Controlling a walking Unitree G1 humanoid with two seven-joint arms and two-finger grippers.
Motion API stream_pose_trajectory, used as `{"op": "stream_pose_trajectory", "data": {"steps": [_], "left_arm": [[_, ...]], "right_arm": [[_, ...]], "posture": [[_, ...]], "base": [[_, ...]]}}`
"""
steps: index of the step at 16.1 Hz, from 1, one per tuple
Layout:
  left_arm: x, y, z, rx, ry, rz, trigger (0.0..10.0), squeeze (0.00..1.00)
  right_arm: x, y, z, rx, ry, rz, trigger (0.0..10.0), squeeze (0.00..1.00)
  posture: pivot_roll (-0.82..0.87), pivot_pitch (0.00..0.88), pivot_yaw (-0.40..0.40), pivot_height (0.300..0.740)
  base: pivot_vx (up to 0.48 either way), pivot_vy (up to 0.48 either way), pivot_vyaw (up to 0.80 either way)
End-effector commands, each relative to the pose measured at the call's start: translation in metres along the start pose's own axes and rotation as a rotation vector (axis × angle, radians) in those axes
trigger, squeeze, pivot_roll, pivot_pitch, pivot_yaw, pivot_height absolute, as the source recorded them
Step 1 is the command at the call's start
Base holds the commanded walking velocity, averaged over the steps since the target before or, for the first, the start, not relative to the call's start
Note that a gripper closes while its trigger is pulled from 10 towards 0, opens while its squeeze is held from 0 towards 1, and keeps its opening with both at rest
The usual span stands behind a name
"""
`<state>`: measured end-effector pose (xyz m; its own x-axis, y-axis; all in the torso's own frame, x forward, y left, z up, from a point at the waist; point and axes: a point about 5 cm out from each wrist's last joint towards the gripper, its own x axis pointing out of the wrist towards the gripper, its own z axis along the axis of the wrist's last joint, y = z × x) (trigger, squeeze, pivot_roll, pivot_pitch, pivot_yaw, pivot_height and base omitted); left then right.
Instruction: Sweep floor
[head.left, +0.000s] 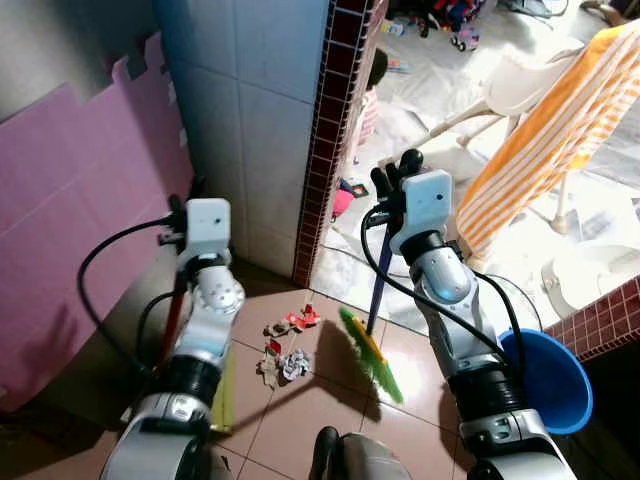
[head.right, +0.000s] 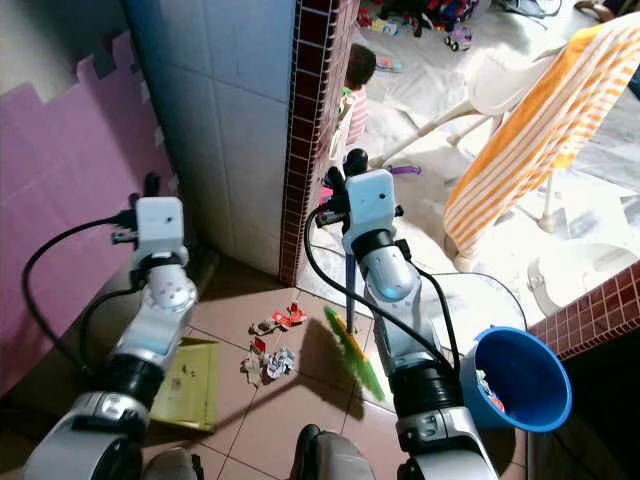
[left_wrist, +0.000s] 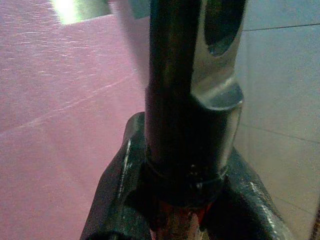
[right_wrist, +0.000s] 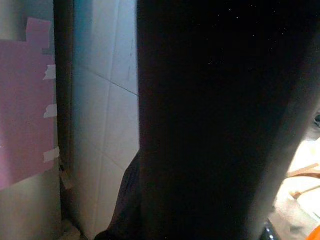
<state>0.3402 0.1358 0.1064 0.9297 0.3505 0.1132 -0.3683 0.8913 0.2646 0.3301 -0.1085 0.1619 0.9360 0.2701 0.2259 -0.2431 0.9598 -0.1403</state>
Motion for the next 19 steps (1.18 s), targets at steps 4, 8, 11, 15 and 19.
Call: {"op": "stream_pose_trajectory", "data": {"steps": [4, 8, 11, 15, 19], "left_arm": [[-0.005, -0.039, 0.007, -0.160, 0.062, -0.166, 10.0, 0.00], [-0.010, -0.050, -0.004, -0.192, 0.147, -0.232, 10.0, 0.00], [-0.012, -0.050, -0.010, -0.206, 0.178, -0.242, 10.0, 0.00], [-0.018, -0.051, -0.024, -0.278, 0.267, -0.273, 10.0, 0.00], [-0.020, -0.056, -0.025, -0.303, 0.286, -0.317, 10.0, 0.00]], "right_arm": [[0.003, -0.005, 0.012, 0.069, -0.024, -0.049, 10.0, 0.00], [0.006, -0.001, 0.008, 0.170, 0.027, -0.045, 10.0, 0.00], [0.007, 0.000, 0.003, 0.255, 0.079, -0.041, 10.0, 0.00], [0.015, 0.001, 0.012, 0.375, 0.101, -0.018, 10.0, 0.00], [0.030, -0.009, 0.043, 0.252, -0.015, 0.023, 10.0, 0.00]], "posture": [[-0.11, 0.059, -0.087, 0.740], [-0.11, 0.056, -0.083, 0.740], [-0.11, 0.055, -0.080, 0.740], [-0.12, 0.048, -0.083, 0.740], [-0.13, 0.038, -0.094, 0.740]], "base": [[0.000, 0.000, 0.00], [0.000, 0.000, 0.00], [0.000, 0.000, 0.00], [0.000, 0.000, 0.00], [0.000, 0.000, 0.00]]}}
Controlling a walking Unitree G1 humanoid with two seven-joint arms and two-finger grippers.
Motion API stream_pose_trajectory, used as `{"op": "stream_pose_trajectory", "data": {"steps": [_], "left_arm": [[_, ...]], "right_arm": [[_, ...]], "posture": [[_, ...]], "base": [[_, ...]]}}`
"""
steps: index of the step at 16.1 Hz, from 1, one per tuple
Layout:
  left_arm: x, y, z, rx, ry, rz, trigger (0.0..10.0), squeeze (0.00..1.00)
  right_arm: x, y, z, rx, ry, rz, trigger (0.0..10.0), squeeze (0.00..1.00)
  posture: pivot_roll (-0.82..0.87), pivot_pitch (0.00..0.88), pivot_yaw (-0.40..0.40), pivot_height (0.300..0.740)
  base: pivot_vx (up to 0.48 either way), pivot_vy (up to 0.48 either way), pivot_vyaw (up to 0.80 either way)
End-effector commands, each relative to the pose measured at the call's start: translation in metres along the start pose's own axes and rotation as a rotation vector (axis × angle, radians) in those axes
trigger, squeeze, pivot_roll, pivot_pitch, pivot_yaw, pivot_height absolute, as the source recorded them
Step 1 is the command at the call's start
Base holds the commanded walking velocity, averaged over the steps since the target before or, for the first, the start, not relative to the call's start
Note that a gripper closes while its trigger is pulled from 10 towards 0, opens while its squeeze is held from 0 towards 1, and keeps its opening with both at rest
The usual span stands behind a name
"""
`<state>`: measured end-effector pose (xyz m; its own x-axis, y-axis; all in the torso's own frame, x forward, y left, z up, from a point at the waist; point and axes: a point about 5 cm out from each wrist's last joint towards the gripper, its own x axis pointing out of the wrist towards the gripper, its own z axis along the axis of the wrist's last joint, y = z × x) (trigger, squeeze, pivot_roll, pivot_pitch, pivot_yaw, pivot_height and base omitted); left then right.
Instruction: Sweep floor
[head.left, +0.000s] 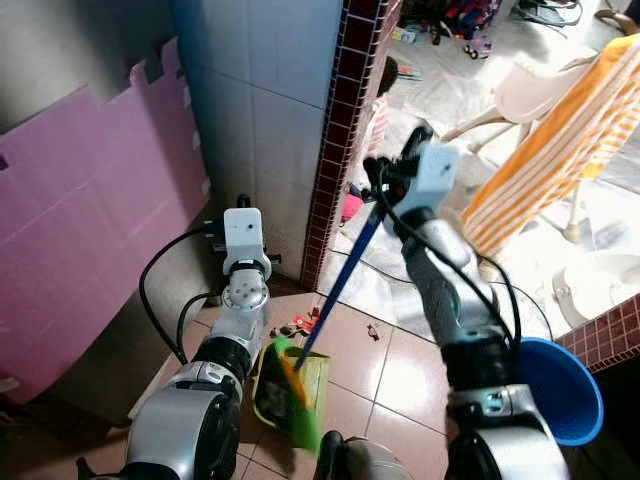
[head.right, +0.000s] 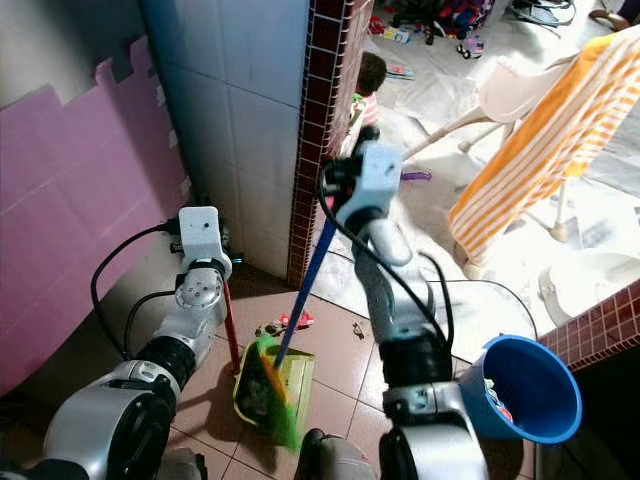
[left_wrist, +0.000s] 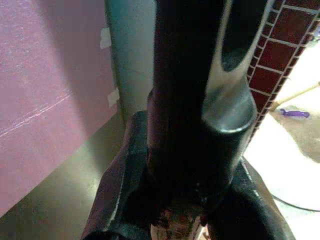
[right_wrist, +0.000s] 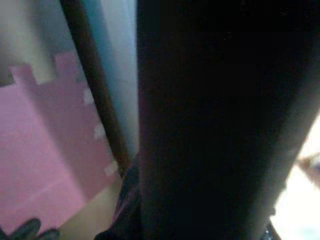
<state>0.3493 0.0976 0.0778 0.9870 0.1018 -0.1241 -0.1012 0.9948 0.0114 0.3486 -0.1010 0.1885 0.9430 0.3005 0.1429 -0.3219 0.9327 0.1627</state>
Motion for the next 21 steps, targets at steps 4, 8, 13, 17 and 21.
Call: {"op": "stream_pose_trajectory", "data": {"steps": [4, 8, 13, 17, 21], "left_arm": [[-0.006, -0.012, -0.013, -0.066, 0.089, -0.038, 10.0, 0.00], [-0.004, -0.013, -0.007, -0.132, 0.056, -0.094, 10.0, 0.00], [0.004, -0.006, 0.023, -0.183, -0.070, -0.143, 10.0, 0.00], [0.000, 0.017, 0.048, -0.200, -0.171, -0.134, 10.0, 0.00], [-0.019, 0.038, 0.055, -0.186, -0.202, -0.111, 10.0, 0.00]], "right_arm": [[0.005, -0.002, 0.055, -0.304, -0.253, 0.027, 10.0, 0.00], [0.004, -0.007, 0.056, -0.363, -0.283, -0.011, 10.0, 0.00], [-0.005, -0.016, 0.034, -0.403, -0.228, -0.072, 10.0, 0.00], [-0.009, -0.008, 0.015, -0.441, -0.166, -0.089, 10.0, 0.00], [-0.017, -0.012, 0.001, -0.435, -0.140, -0.151, 10.0, 0.00]], "posture": [[-0.13, 0.033, -0.099, 0.740], [-0.12, 0.030, -0.088, 0.740], [-0.08, 0.039, -0.080, 0.740], [-0.01, 0.062, -0.073, 0.740], [0.02, 0.042, -0.046, 0.740]], "base": [[0.000, 0.000, 0.00], [0.000, 0.000, 0.00], [0.000, 0.000, 0.00], [0.000, 0.000, 0.00], [0.000, 0.000, 0.00]]}}
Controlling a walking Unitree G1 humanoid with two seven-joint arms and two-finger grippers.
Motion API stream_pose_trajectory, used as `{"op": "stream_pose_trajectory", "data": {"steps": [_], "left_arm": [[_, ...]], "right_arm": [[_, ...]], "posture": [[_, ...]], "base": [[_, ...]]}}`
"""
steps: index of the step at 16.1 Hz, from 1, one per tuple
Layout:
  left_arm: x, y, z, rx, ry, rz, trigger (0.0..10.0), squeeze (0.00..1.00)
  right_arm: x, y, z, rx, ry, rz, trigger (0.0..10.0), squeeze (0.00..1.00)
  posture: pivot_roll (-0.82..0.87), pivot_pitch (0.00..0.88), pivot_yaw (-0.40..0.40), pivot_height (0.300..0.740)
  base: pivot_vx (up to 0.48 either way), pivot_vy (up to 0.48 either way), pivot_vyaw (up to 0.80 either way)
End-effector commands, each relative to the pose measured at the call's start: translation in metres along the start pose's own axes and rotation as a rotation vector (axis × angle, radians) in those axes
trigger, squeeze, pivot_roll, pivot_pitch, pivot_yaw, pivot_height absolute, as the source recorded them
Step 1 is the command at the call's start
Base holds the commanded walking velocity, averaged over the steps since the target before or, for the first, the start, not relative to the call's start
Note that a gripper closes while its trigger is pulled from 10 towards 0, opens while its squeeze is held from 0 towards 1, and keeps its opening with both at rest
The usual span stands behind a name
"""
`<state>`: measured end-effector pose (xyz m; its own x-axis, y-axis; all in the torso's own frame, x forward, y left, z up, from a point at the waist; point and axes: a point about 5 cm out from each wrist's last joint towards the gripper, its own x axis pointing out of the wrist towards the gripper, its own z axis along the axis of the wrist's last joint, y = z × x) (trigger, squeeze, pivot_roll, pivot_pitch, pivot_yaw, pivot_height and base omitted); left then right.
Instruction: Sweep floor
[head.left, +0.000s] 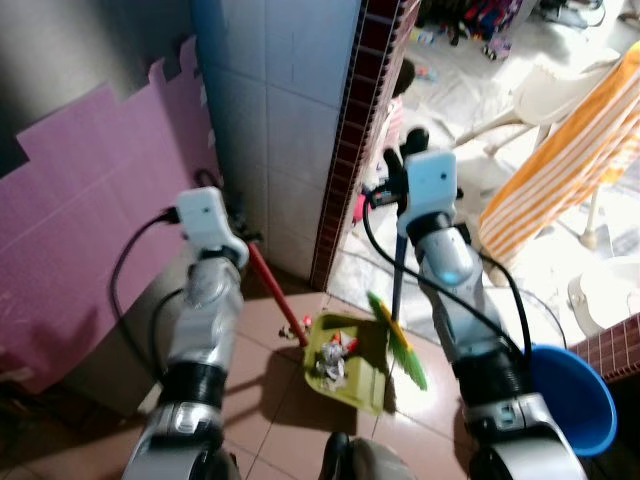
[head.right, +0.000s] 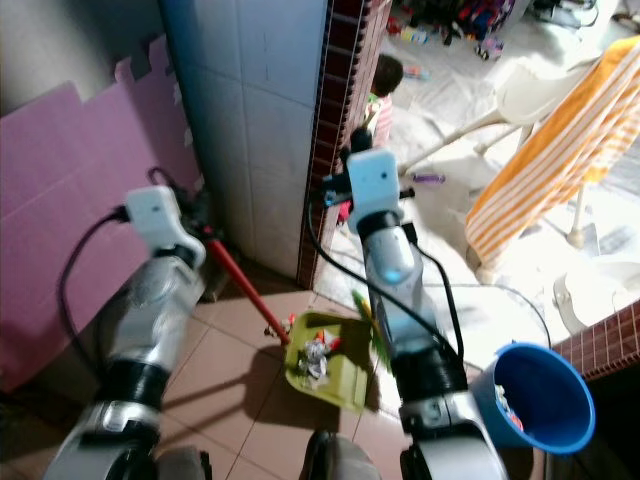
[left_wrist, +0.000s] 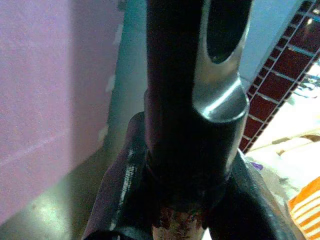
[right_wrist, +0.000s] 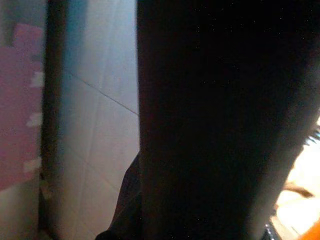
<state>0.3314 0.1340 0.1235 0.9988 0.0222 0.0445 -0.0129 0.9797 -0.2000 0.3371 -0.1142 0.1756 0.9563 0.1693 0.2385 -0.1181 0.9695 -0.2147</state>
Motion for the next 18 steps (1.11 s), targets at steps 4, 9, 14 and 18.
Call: {"op": "stream_pose_trajectory", "data": {"steps": [4, 9, 14, 18], "left_arm": [[-0.024, 0.004, -0.001, 0.027, 0.043, -0.024, 10.0, 0.00], [-0.028, -0.011, 0.000, 0.014, 0.078, -0.075, 10.0, 0.00], [-0.030, -0.015, 0.002, 0.014, 0.097, -0.089, 10.0, 0.00], [-0.030, -0.015, 0.002, 0.008, 0.107, -0.089, 10.0, 0.00]], "right_arm": [[-0.005, -0.010, -0.006, 0.055, 0.026, -0.107, 10.0, 0.00], [-0.005, -0.007, -0.008, 0.058, 0.028, -0.113, 10.0, 0.00], [-0.005, -0.007, -0.009, 0.068, 0.033, -0.113, 10.0, 0.00], [-0.004, -0.008, -0.009, 0.070, 0.038, -0.115, 10.0, 0.00]], "posture": [[0.01, 0.013, -0.015, 0.740], [0.01, 0.026, -0.020, 0.740], [0.01, 0.034, -0.026, 0.740], [0.01, 0.038, -0.029, 0.740]], "base": [[0.000, 0.000, 0.00], [0.000, 0.000, -0.80], [-0.100, 0.000, -0.37], [-0.276, 0.000, -0.14]]}}
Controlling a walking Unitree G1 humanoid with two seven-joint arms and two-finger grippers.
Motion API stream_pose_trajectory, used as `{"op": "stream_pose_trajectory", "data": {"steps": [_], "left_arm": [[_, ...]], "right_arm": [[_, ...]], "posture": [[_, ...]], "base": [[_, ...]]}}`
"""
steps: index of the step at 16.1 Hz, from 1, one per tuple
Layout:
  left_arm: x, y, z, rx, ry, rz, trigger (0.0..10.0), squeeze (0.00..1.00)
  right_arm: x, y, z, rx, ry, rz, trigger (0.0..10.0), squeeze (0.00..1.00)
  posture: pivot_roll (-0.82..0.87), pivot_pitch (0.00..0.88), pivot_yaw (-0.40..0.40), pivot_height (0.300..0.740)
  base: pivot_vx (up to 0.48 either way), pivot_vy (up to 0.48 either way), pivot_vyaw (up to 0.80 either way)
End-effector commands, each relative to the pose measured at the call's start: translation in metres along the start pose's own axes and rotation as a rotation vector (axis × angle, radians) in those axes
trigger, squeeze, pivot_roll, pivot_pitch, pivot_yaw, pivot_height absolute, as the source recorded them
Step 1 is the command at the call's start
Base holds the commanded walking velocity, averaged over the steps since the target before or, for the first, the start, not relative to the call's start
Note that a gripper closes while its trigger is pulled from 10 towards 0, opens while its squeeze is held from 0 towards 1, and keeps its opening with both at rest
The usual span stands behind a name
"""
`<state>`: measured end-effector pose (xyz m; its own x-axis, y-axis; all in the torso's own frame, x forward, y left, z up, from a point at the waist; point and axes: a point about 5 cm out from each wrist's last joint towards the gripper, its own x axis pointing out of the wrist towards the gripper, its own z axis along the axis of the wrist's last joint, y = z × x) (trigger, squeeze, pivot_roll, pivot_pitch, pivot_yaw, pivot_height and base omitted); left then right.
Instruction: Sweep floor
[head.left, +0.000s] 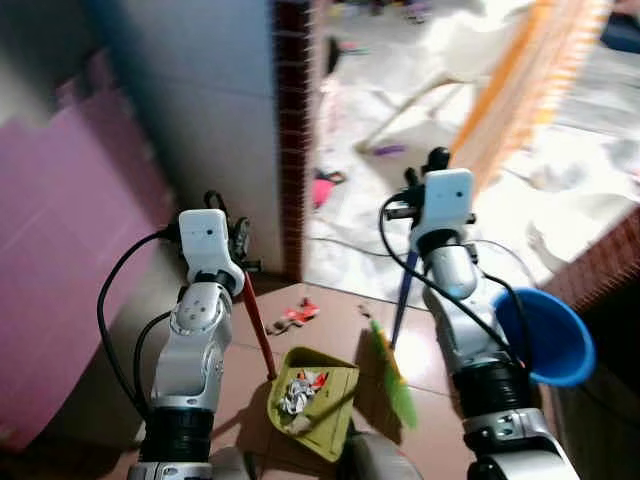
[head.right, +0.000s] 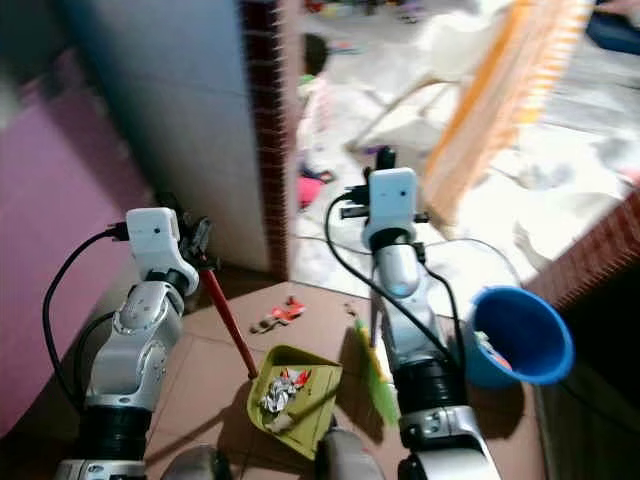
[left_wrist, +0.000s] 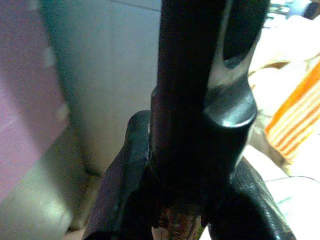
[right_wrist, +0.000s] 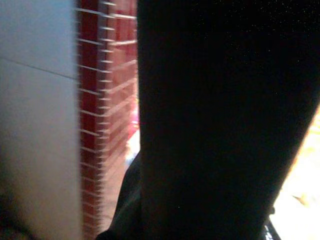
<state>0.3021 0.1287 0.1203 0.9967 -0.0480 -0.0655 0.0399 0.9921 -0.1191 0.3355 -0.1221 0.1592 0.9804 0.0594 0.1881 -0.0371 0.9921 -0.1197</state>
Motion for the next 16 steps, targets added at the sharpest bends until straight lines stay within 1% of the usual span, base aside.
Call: {"op": "stream_pose_trajectory", "data": {"steps": [1, 3, 9, 15, 16], "left_arm": [[-0.0005, -0.0111, 0.0053, -0.073, -0.015, -0.040, 10.0, 0.00], [0.0006, -0.0118, 0.0054, -0.077, -0.011, -0.039, 10.0, 0.00], [0.0022, -0.0111, 0.0060, -0.083, -0.012, -0.034, 10.0, 0.00], [0.0034, -0.0083, 0.0052, -0.088, -0.008, -0.024, 10.0, 0.00], [0.0040, -0.0064, 0.0060, -0.087, -0.011, -0.018, 10.0, 0.00]], "right_arm": [[0.0034, -0.0032, 0.0077, -0.005, -0.032, -0.013, 10.0, 0.00], [0.0046, -0.0035, 0.0079, -0.009, -0.034, -0.013, 10.0, 0.00], [0.0061, -0.0040, 0.0089, -0.014, -0.039, -0.012, 10.0, 0.00], [0.0076, -0.0116, 0.0052, -0.064, -0.020, -0.047, 10.0, 0.00], [0.0076, -0.0121, 0.0047, -0.065, -0.017, -0.048, 10.0, 0.00]], "posture": [[0.01, 0.037, -0.030, 0.740], [0.01, 0.036, -0.032, 0.740], [0.01, 0.031, -0.035, 0.740], [0.00, 0.027, -0.040, 0.740], [0.00, 0.026, -0.040, 0.740]], "base": [[-0.281, 0.000, -0.80], [-0.285, 0.000, -0.68], [-0.274, 0.000, 0.00], [-0.259, 0.000, 0.00], [-0.255, 0.000, -0.80]]}}
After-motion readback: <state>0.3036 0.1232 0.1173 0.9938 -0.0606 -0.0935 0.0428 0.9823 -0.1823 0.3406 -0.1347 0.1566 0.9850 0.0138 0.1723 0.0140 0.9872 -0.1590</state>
